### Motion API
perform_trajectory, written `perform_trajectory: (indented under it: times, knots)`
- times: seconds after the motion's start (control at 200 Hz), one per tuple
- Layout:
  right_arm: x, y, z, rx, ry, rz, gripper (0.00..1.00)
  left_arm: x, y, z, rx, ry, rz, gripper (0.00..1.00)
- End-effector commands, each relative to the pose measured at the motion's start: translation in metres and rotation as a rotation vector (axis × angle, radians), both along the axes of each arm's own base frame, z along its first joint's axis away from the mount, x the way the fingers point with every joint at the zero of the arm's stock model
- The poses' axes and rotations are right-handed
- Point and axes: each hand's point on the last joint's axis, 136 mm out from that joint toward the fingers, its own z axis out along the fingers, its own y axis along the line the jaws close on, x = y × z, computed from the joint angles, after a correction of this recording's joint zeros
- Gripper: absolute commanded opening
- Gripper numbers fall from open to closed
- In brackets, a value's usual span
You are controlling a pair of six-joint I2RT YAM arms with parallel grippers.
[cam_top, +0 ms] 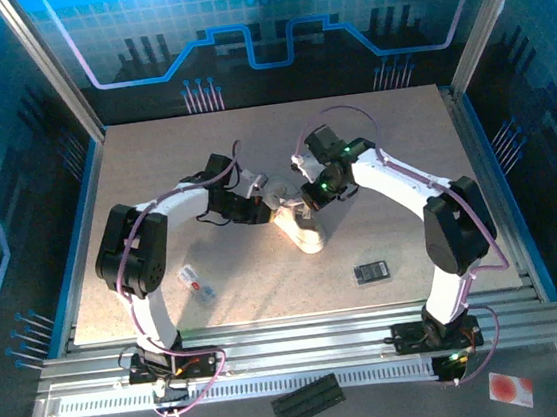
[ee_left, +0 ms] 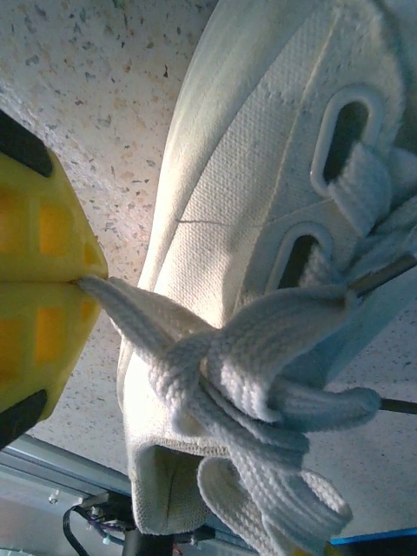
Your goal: Tie the shoes
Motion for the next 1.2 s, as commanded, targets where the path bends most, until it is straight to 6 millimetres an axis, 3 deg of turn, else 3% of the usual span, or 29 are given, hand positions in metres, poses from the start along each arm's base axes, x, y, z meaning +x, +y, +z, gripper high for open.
perform_trajectory:
  times: [0.0,0.24,0.6,0.966,1.196]
  knots:
    - [-0.008,-0.013,-0.013,-0.082,0.046,0.06,0.0,-0.01,0.002,0.001,0.034,-0.003,-0.017,0.0]
    - [-0.009,-0.02,-0.034,-0.125,0.047,0.072,0.0,-0.019,0.003,-0.003,0.059,0.006,-0.006,0.0]
    - [0.002,-0.024,-0.036,-0.116,0.024,0.059,0.0,-0.024,0.007,-0.009,0.077,0.006,0.016,0.0]
    - [0.027,-0.018,0.005,-0.074,-0.158,0.131,0.02,-0.015,-0.005,0.003,0.06,-0.049,0.022,0.0]
    - [0.042,-0.016,0.016,-0.113,-0.271,0.225,0.03,-0.015,-0.007,-0.001,0.066,-0.048,0.026,0.0]
